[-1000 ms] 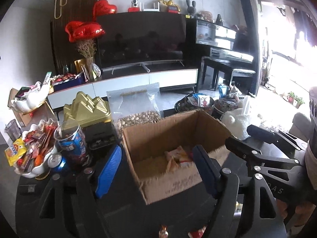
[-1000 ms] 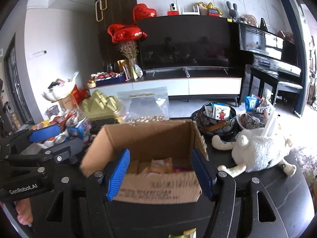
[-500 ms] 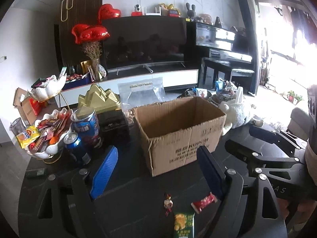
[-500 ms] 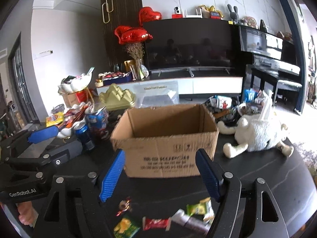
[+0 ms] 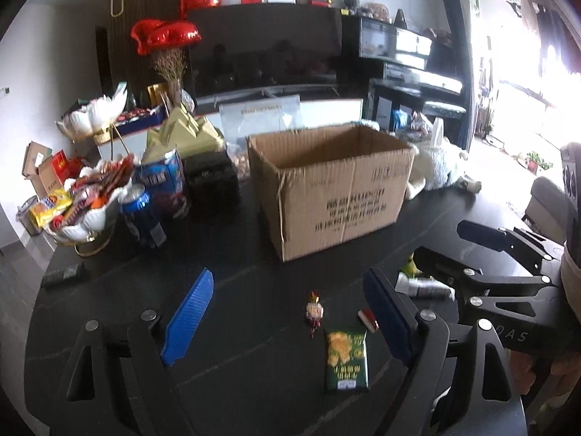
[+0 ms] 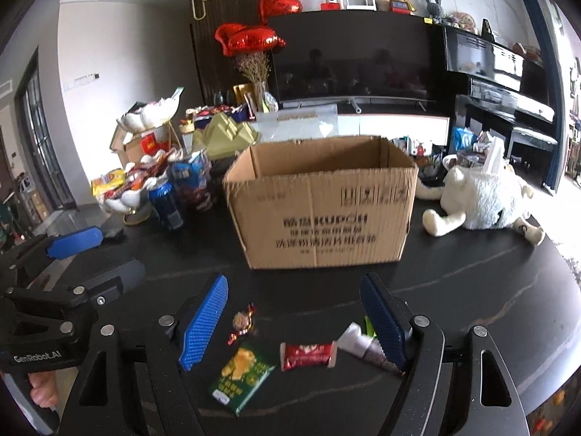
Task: Organize snacks
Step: 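Withdraw both grippers from the box back to the remaining snacks, then grasp the red-gold wrapped candy with the left gripper while the right grasps the red chocolate bar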
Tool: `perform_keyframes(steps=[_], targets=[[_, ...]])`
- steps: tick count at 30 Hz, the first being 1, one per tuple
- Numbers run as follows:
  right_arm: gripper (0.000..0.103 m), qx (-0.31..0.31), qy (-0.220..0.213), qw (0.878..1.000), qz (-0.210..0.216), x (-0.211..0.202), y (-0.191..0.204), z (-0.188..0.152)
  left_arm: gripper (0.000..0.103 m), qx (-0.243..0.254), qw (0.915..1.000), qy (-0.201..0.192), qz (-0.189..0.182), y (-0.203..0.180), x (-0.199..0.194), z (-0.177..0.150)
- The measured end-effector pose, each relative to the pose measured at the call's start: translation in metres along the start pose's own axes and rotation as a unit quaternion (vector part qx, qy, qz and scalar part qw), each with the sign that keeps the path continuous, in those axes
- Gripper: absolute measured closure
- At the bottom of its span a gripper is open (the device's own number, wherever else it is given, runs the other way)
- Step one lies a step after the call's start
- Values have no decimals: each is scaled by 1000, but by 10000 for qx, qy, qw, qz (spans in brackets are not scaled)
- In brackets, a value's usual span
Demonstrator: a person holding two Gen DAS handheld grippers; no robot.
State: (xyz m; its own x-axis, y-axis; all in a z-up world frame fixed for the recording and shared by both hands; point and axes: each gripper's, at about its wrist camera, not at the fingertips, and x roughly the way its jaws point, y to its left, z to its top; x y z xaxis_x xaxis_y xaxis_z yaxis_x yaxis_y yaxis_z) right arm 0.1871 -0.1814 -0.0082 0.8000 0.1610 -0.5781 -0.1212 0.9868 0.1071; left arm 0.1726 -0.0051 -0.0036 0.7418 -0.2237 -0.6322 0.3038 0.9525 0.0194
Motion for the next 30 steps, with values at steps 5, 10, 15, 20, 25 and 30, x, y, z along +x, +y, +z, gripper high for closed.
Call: perform_keyframes(steps=[5,10,15,20,25,30], targets=[[27,41,228,9997,-20,9,-2,-18,19,61,9997,226,-67,-2,13,-18],[27,80,537,9985,2,24,-4,-34,19,96,9988,461,-138,-4,29,-32],[27,144,810,9966,41,39,-8,-45,22,79,9974,675,-239,-4,45,-44],[27,126,985,9951,26,51,-10,-54,27,50,9952,910,-343,-3,64,-52],[27,148,1191,9928,47,67,-13,-61,31,111,9930,1088,-447,-4,82,-60],[27,121,1237,9922,19,78,-15,-65,35,163,9910,1205,-563,-5,100,-65]])
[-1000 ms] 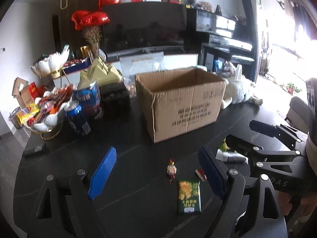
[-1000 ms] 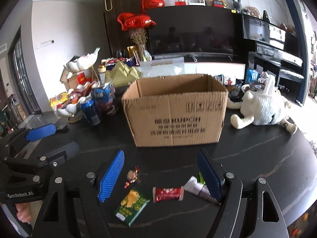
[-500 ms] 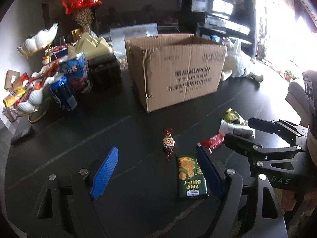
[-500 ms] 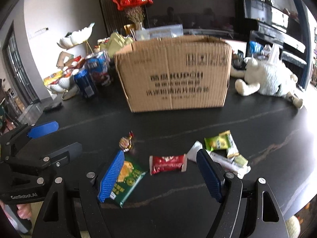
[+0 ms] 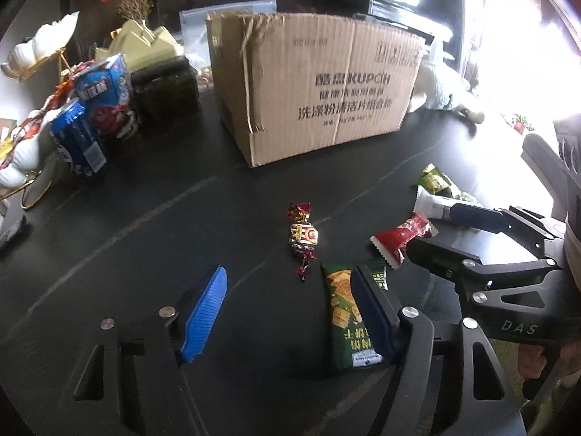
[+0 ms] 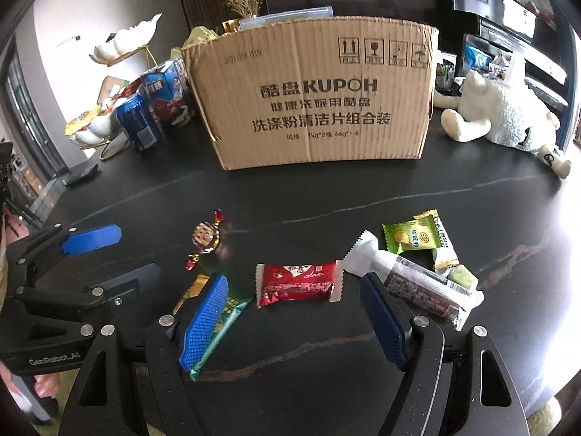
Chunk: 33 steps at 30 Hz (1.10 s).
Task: Organize snacks
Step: 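Grasp the red-gold wrapped candy with the left gripper while the right grasps the red chocolate bar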
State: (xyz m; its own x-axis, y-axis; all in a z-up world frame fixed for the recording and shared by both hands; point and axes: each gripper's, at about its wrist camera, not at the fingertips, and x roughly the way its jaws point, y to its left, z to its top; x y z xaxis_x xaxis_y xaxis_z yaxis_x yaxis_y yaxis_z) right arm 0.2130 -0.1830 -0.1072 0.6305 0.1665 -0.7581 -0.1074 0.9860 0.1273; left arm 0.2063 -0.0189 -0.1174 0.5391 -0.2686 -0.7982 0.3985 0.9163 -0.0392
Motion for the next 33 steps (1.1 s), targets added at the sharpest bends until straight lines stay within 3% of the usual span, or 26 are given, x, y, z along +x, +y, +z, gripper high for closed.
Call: perform_keyframes(steps=[10,21,33], targets=[[28,34,160,9999,21,18,-5,0,38,46,10000,40,-32,1,26,7],[38,113,354,9991,187,34,-11,3,46,-85,9996,202,-172,1,47,21],[53,128,343,9985,407,35,-12,4,75,-80,9987,445,-219,-6,54,31]])
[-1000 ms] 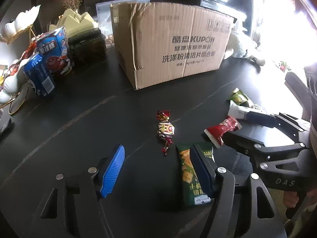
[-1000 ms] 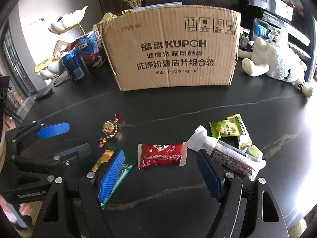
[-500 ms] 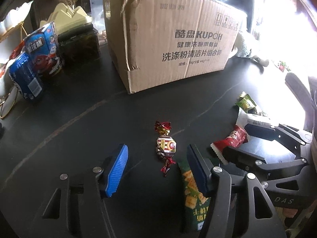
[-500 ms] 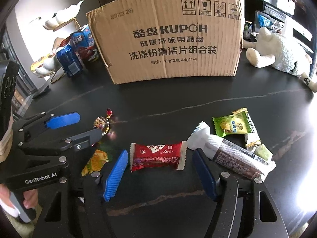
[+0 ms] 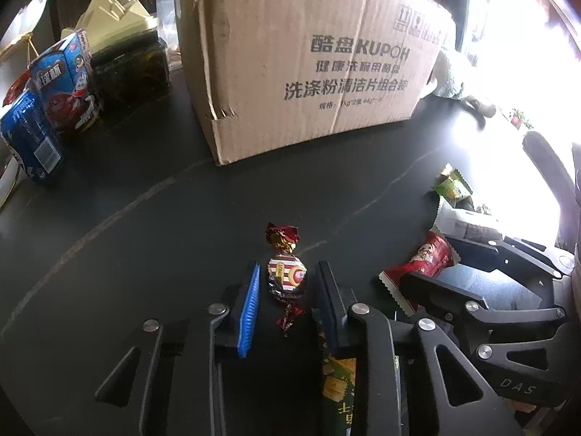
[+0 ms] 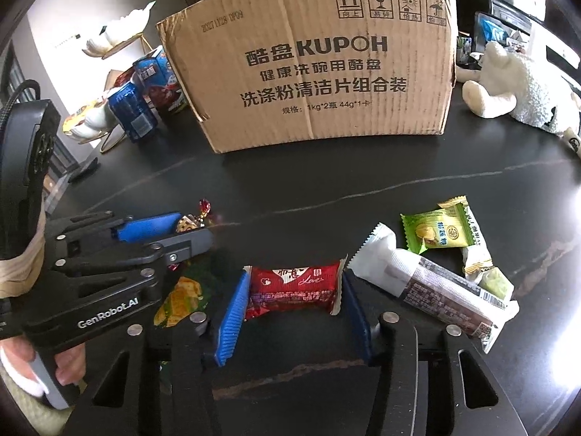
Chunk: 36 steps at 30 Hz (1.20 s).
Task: Organize snacks
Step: 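Grasp the red-gold wrapped candy with the left gripper while the right grasps the red chocolate bar, then carry both snacks into the cardboard box and open both grippers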
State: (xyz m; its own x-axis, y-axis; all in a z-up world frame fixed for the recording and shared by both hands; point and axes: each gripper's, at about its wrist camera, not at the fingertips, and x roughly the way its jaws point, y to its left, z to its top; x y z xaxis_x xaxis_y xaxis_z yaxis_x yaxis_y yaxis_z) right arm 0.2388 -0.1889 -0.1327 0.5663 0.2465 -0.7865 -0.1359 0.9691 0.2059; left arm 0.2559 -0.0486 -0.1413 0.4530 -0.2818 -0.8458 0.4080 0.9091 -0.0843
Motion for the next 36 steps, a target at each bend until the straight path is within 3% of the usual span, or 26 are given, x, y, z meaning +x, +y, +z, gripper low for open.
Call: perform_keyframes(steps=[2,17,36], targets=[[54,14,-8,10000,18,0,0,0,80,30,10000,16,65,-1,-1,1],[55,83,-262,9996,84,-24,0,2,80,-11,9996,-239,123,-7,-46,10],[55,-140,-1349,9907,65,-105,7,54,80,-94,9917,-1266,204,-22,-133,52]])
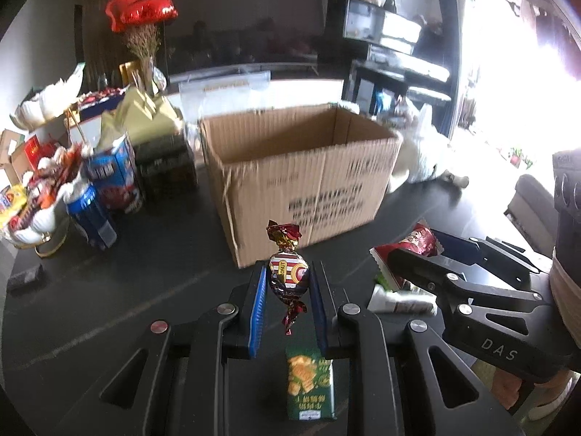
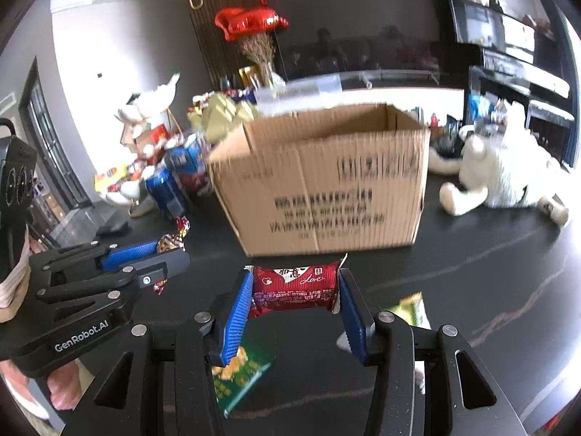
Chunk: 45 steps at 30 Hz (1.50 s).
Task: Organize snacks
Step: 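Carry both snacks into the cardboard box and open both grippers, then withdraw both grippers from the box back to the remaining snacks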
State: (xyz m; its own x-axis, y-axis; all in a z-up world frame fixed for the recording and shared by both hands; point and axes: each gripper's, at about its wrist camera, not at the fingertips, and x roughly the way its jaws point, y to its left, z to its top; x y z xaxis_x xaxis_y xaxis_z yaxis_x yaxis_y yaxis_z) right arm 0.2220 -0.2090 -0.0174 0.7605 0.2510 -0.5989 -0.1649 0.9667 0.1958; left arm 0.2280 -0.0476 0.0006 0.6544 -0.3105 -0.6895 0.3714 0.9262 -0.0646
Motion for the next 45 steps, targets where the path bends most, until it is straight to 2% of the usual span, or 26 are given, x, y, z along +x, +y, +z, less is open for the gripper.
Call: perform_keyframes(steps=[8,12,15,25,35,37,38,39,41,43,45], targets=[[55,-162,-291,9994,-1,-14,0,42,80,37,9997,-244,-77,-4,-16,39],[55,-190,-362,9992,39,-14,-2,63,80,-9,9994,-212,-281,-4,-12,58],[55,-189,-402,9990,45,-11,-4,77,80,-20,9994,-239,-262,-3,-8,69],[55,-211,-369,9991,-11,19,-18,115,80,-37,9996,-245,-166,3,9,101],[54,-236,-212,9995,81,57,-33,139,80,-146,9998,-114,-76,12,50,125],[52,-258,-162,9995,101,65,-35,142,71,-222,9997,-97,-51,14,55,128],[49,-273,-140,9995,60,69,-37,144,60,-288,9995,-101,-5,16,57,129],[46,-268,-138,9995,-19,72,-38,145,54,-324,9994,-114,43,17,57,130],[38,-234,-185,9993,-205,72,-41,143,53,-343,9991,-170,198,19,55,129],[36,-219,-210,9991,-307,70,-44,140,52,-341,9985,-201,376,19,52,124],[36,-265,-157,9990,-334,67,-45,135,46,-321,9979,-252,502,17,46,119]])
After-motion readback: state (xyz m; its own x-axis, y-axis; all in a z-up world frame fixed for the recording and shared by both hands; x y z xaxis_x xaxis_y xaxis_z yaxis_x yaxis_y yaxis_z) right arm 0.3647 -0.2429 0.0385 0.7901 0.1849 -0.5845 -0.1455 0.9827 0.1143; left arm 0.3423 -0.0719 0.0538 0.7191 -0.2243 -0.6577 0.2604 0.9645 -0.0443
